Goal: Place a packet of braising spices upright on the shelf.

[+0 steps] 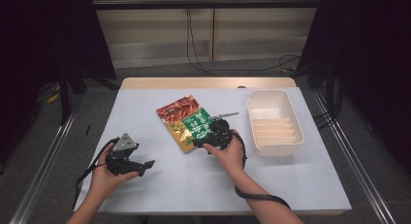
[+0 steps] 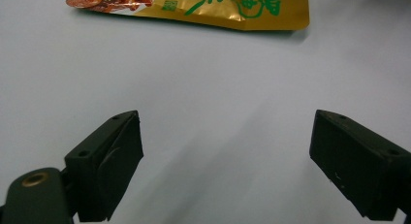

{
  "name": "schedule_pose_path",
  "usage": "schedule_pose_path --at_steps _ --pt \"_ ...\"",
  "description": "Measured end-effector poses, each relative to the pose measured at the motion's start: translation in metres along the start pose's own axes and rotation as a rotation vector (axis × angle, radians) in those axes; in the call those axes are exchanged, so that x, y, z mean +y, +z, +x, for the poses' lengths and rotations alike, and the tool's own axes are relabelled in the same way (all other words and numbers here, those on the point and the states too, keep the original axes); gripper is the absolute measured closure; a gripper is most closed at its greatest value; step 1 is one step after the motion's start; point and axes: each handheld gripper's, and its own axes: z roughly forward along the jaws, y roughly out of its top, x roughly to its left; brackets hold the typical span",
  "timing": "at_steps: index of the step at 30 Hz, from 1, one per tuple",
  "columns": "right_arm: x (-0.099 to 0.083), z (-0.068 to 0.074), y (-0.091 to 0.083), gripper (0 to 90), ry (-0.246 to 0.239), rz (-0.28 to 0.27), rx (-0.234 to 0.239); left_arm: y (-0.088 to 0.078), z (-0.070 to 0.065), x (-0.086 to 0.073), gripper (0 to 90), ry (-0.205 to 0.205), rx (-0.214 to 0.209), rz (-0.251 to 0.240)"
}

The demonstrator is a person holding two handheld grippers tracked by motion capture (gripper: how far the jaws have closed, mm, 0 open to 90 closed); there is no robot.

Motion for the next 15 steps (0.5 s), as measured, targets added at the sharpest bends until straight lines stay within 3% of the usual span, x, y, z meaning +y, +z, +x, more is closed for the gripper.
schedule_pose_path --at_steps 3,9,15 --pt "-0.004 -0.002 -0.005 22.7 0.008 0.009 -0.013 0.001 -0.002 0.000 11.6 -0.009 -0.001 -0.025" --pt "-0.006 -0.009 -0.008 22.0 0.030 0.000 -0.011 0.001 -0.003 0.001 11.6 0.012 0.006 0.008" --pt "0.001 -0.010 0.002 22.8 0.052 -0.021 -0.005 0.001 -0.003 0.001 11.7 0.002 0.012 0.000"
